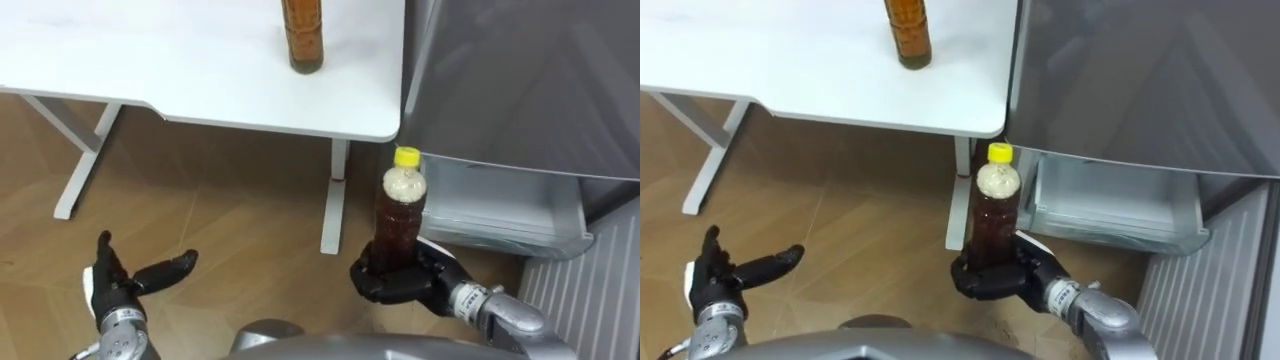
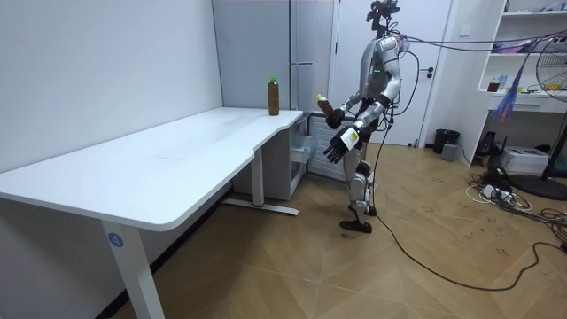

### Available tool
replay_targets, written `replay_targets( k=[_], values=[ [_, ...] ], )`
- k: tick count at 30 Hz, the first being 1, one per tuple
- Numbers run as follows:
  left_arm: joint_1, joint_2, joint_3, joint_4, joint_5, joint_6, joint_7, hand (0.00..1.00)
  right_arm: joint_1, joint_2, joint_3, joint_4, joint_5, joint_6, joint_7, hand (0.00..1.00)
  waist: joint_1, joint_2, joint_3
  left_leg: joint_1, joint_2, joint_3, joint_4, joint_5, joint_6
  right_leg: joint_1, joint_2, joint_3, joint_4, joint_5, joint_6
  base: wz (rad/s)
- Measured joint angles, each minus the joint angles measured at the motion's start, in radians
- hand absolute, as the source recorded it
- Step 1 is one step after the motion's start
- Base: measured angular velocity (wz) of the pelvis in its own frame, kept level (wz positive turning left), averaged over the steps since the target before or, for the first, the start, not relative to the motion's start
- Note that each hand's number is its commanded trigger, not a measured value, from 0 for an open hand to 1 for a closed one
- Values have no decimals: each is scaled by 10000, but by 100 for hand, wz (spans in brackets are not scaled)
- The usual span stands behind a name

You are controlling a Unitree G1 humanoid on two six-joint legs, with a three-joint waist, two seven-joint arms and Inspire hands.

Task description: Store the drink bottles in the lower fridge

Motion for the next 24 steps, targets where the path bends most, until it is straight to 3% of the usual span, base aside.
replay_targets(
  k=[8, 13, 19, 24],
  values=[
    [179, -32, -468, 1806, -640, 607, -693, 0, -37, 28, 19, 55, 37, 47, -103, 100, -173, -87, -4, -11, 6, 6, -27, -3, 2, -98, -14, -5, 7, 0, 1, 0],
    [143, 10, -636, 2651, -578, 701, -1266, 0, -298, 32, 298, 525, 113, 48, -331, 100, -278, -147, -46, -109, 5, 51, -44, -1, 2, -188, -15, -10, 16, 7, -5, -1],
    [-45, -17, -1226, 3073, -115, 1305, -1907, 0, -480, -2, 389, 772, 104, 258, -610, 100, -615, -221, -90, -362, -2, 42, 29, 0, 8, -347, -18, -23, 31, 63, 8, 0],
    [-271, 25, -1415, 3089, 491, 1345, -2173, 0, -528, 12, 396, 768, 510, 257, -807, 100, -784, -198, -91, -353, 14, 129, -12, 6, 18, -408, -22, 42, 80, 66, 14, -5]
  ],
)
